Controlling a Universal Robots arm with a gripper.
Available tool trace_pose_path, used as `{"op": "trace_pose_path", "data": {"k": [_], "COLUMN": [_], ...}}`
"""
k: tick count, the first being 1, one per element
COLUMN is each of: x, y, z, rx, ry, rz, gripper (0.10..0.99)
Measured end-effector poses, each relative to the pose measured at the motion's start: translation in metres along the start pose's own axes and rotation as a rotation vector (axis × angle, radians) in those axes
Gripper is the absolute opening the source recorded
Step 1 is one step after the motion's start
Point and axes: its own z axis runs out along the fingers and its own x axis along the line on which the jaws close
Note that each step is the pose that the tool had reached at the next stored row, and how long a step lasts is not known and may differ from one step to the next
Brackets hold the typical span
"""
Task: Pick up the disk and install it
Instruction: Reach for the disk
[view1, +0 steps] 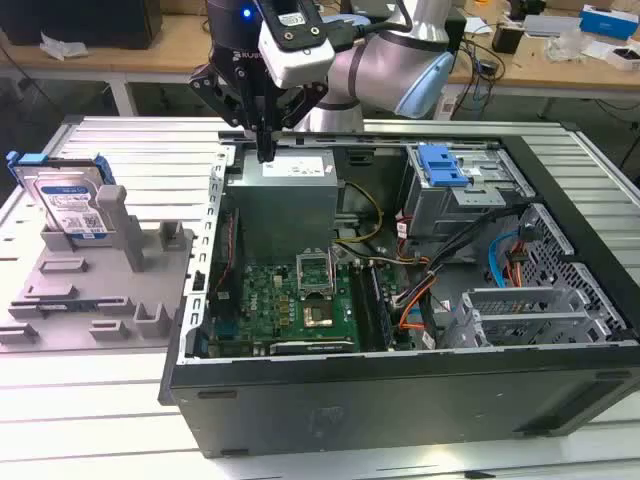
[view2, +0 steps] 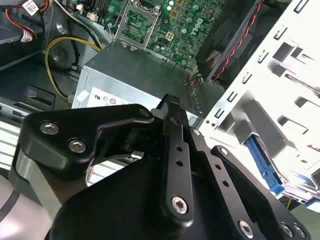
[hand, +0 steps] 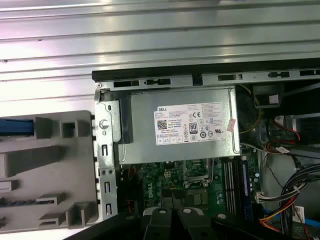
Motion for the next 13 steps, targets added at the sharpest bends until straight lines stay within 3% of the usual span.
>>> {"op": "trace_pose_path", "data": {"k": [11,13], "x": [0.0013,0.0248], "y": [0.0002,0.0086], "z": [0.0001,0.0007], "rx": [0.000,0.000], "ry": [-0.0001,0.0000], "rz": [0.000,0.000], "gripper": [0.106,0.106]}}
